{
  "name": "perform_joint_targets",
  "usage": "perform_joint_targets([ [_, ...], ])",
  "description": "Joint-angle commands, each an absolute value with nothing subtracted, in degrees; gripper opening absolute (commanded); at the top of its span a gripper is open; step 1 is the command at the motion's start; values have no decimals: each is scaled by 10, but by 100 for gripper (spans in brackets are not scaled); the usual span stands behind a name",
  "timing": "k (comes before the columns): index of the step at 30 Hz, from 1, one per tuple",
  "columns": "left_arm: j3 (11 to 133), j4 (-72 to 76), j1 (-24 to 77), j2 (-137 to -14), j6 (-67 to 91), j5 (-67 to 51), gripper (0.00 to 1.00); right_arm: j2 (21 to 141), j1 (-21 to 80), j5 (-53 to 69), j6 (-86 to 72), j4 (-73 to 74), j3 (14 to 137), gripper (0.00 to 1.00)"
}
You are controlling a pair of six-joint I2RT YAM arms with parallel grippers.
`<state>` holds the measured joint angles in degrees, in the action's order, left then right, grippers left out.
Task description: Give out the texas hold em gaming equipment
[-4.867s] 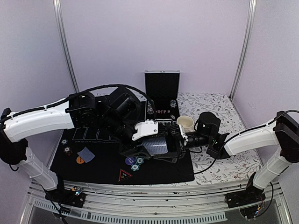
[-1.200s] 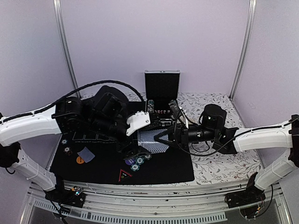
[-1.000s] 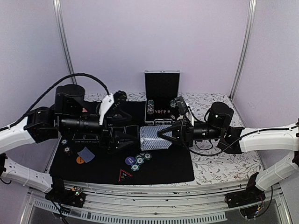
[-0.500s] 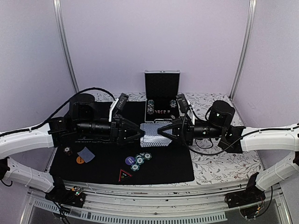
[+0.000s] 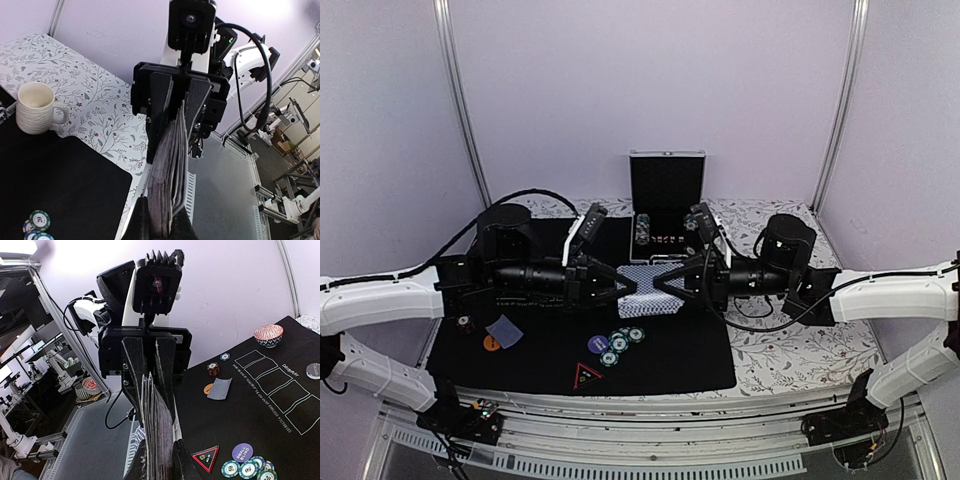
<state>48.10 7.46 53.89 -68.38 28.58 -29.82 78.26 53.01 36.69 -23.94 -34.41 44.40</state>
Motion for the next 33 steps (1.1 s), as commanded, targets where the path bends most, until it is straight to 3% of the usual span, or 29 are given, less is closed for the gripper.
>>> perform_joint_targets([
  [1, 481, 95, 547, -696, 288, -336, 0, 770, 537, 354, -214, -336, 461, 7],
  [2, 481, 92, 548, -695, 289, -336, 0, 763, 537, 351, -200, -318, 464, 20],
  [5, 478, 73, 548, -682, 289, -313, 0, 722, 536, 282, -121, -217, 469, 71],
  [6, 479, 65, 548, -677, 288, -302, 0, 705, 536, 242, -84, -190, 469, 95],
  [7, 480, 57, 548, -671, 285, -293, 0, 686, 538, 187, -55, -160, 467, 100],
  [9, 483, 47, 547, -664, 282, -283, 0, 656, 544, 106, 23, -109, 471, 99],
  [14, 501, 12, 547, -662, 273, -272, 0, 622, 606, 60, 258, -11, 484, 99],
  [17, 503, 6, 547, -664, 275, -268, 0, 628, 643, -32, 415, -2, 489, 99],
  [23, 508, 3, 547, -666, 276, -264, 0, 678, 662, -94, 504, 55, 552, 99],
  [33, 513, 0, 547, -665, 266, -248, 0, 666, 681, 68, 525, 91, 564, 99],
])
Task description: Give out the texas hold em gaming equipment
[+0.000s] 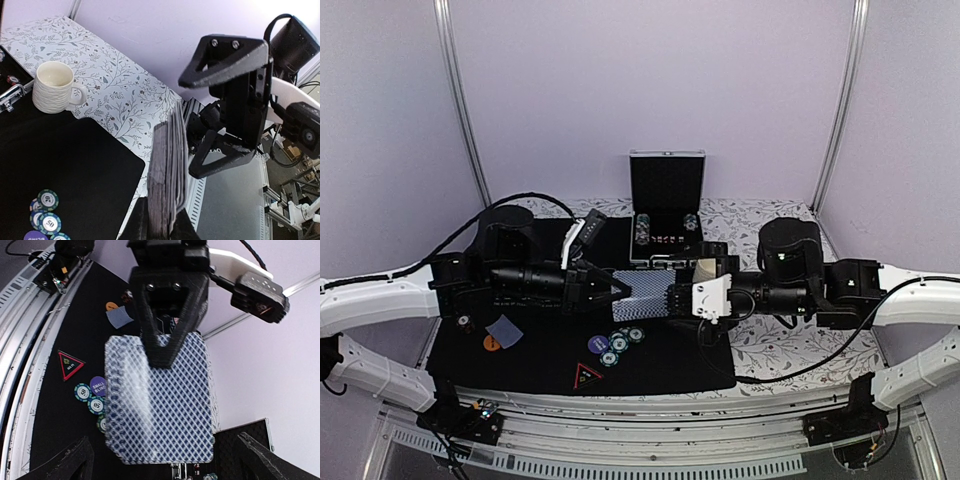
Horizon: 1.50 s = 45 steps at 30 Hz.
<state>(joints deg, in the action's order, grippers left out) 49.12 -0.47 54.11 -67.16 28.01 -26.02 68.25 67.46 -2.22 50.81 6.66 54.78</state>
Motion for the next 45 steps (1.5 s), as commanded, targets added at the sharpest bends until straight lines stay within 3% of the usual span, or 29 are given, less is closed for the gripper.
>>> perform_joint_targets([
  [1, 514, -2, 547, -664, 263, -247, 0, 664, 682, 74, 523, 81, 560, 99],
  [11, 519, 1, 546, -667, 267, -255, 0, 731, 683, -74, 517, 17, 568, 99],
  [23, 516, 4, 546, -666, 272, -252, 0, 770, 692, -49, 517, 11, 588, 100],
  [29, 517, 13, 546, -663, 279, -257, 0, 793, 691, -62, 513, 44, 614, 77],
  [34, 514, 13, 546, -662, 279, -256, 0, 800, 691, -86, 499, 52, 625, 73],
  [37, 514, 14, 546, -662, 280, -255, 0, 797, 691, -94, 498, 51, 618, 87],
  [39, 515, 14, 545, -661, 280, -256, 0, 793, 691, -98, 501, 50, 612, 90],
  [45, 516, 15, 545, -664, 280, -262, 0, 789, 691, -101, 504, 50, 610, 74],
])
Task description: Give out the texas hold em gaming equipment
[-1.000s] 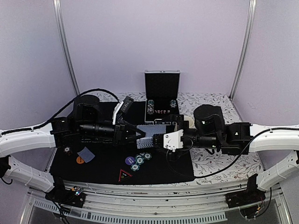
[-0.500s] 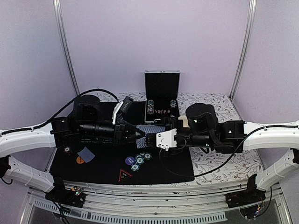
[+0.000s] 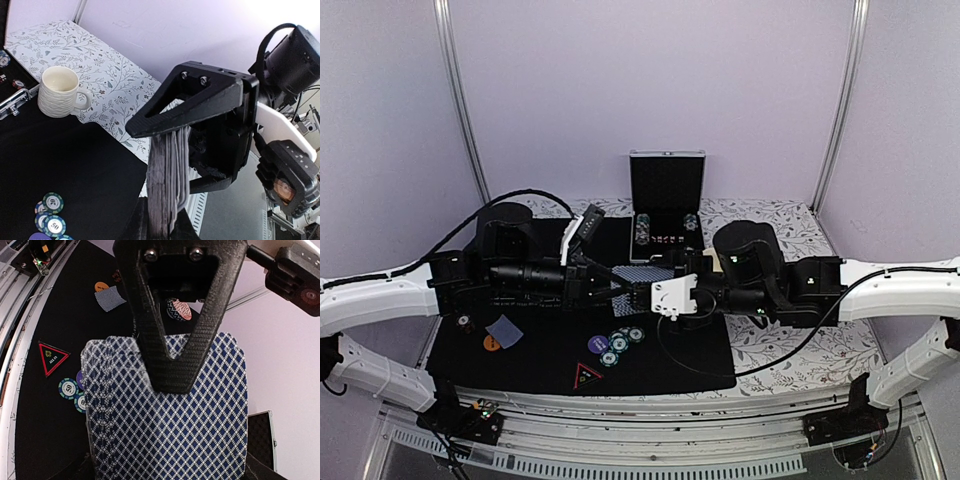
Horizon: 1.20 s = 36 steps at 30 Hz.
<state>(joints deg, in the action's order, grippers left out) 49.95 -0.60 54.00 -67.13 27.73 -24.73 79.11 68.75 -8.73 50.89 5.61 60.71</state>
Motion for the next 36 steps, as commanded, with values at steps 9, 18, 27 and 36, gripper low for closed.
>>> perform_joint_targets([
  [9, 515, 19, 545, -666, 281, -273, 0, 794, 691, -120, 507, 51, 612, 71],
  [18, 516, 21, 545, -676, 281, -286, 0, 801, 692, -120, 499, 61, 621, 53],
  [27, 522, 11, 545, -689, 279, -268, 25, 805, 691, -130, 500, 53, 624, 53],
  [36, 537, -39, 544, -689, 267, -208, 40, 805, 691, -144, 496, 48, 620, 54],
])
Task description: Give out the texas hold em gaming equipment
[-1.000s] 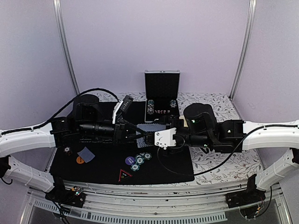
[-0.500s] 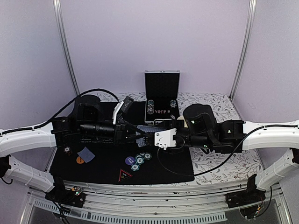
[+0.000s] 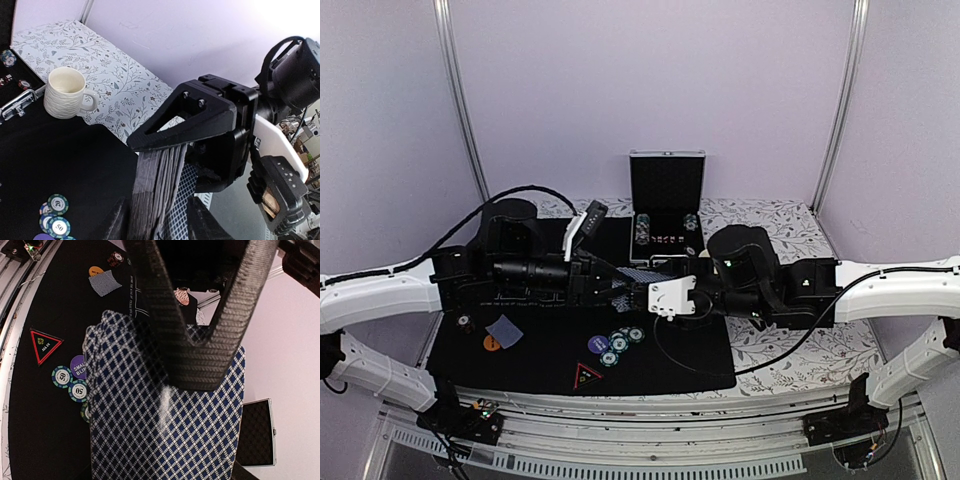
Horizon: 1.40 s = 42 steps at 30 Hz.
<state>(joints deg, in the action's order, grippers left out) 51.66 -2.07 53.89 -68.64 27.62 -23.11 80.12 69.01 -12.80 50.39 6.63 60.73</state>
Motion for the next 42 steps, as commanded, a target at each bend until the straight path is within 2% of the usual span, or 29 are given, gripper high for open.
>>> perform_joint_targets([
  [1, 538, -43, 545, -689, 265, -206, 40, 805, 691, -146, 496, 48, 618, 54],
  [8, 544, -78, 545, -691, 255, -184, 39, 800, 691, -147, 495, 45, 617, 54],
  [14, 572, -92, 548, -725, 249, -180, 55, 807, 692, -144, 498, 42, 621, 54],
  [16, 582, -97, 550, -737, 245, -178, 57, 807, 691, -144, 498, 42, 620, 54],
  [22, 591, -131, 550, -732, 235, -147, 45, 798, 691, -152, 497, 41, 609, 54],
  [31, 583, -157, 549, -703, 227, -121, 43, 794, 690, -156, 493, 39, 601, 55],
  [42, 582, -155, 549, -684, 228, -157, 58, 788, 691, -160, 493, 39, 600, 55],
])
